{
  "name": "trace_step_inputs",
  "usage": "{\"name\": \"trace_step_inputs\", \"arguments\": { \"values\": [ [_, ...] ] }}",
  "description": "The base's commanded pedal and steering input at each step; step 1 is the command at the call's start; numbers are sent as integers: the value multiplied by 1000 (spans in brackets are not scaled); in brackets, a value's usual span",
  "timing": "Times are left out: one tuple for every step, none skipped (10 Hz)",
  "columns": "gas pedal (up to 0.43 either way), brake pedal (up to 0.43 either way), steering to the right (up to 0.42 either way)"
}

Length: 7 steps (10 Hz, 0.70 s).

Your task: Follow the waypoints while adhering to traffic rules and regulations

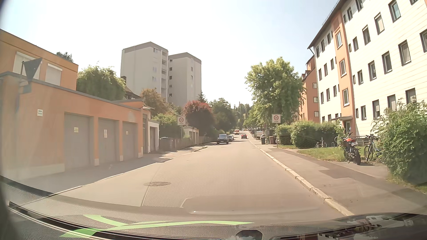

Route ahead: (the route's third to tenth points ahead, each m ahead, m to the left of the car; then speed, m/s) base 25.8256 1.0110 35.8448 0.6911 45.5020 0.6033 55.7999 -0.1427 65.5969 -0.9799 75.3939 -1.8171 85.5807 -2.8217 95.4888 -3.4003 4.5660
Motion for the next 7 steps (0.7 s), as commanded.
{"name": "trace_step_inputs", "arguments": {
  "values": [
    [169, 0, 96],
    [169, 0, 79],
    [169, 0, 61],
    [169, 0, 46],
    [169, 0, 33],
    [169, 0, 21],
    [169, 0, 9]
  ]
}}
